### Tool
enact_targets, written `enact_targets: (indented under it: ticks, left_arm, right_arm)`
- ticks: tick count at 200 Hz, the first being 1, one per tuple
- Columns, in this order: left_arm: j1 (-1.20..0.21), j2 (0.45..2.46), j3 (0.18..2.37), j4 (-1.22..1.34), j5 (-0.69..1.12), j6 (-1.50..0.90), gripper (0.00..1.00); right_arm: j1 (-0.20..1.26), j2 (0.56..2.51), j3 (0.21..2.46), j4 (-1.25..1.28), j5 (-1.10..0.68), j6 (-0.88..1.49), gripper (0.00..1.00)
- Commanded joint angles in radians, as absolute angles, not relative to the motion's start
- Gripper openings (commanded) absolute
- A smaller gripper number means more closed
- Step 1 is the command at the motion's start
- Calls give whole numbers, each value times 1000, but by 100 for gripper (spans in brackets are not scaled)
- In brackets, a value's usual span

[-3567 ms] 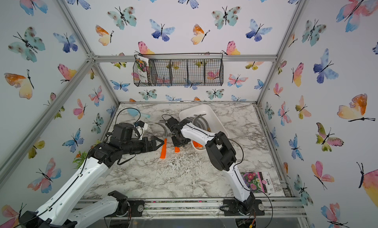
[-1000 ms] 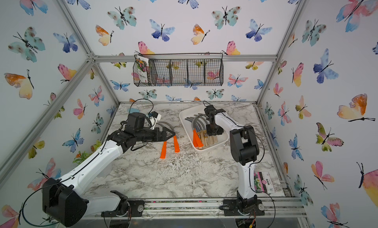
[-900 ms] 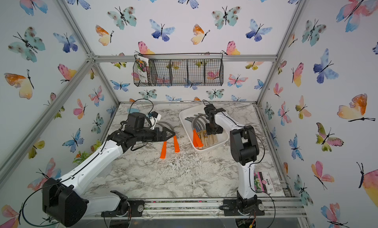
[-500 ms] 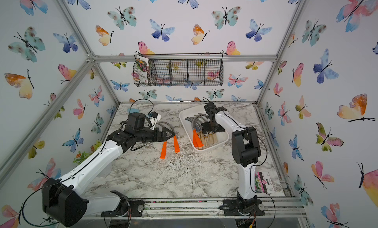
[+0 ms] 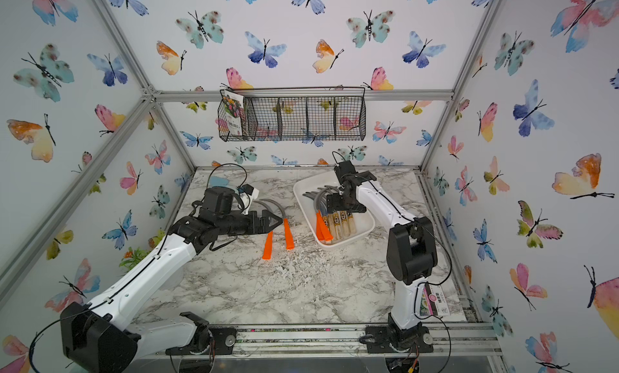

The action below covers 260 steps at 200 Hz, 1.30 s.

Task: Put small sickles into storage boxes
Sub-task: Pick up the sickle at the center of the board.

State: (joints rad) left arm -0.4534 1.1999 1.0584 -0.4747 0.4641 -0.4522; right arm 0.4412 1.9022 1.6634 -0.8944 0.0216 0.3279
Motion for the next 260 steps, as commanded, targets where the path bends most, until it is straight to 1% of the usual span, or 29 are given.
enact_targets:
  ticks: [1, 70, 137, 205, 260]
  left_arm:
    - [-457, 1156, 1025, -508, 429, -446, 98]
    - [-457, 1057, 938, -540, 402, -456, 98]
    - [-456, 974, 855, -580, 380, -474, 98]
    - [-457, 867, 743, -589, 347, -530, 98]
    - [-456, 805, 713, -611, 333, -575, 98]
  right_arm:
    - [470, 1859, 1653, -923, 2, 370, 98]
    - [581, 1848, 1690, -936, 17, 446, 98]
    - [715, 1891, 1729, -959, 63, 525, 98]
    - [816, 1989, 1815, -1018, 108, 573, 98]
    - [885, 2104, 1914, -1092, 142, 598, 98]
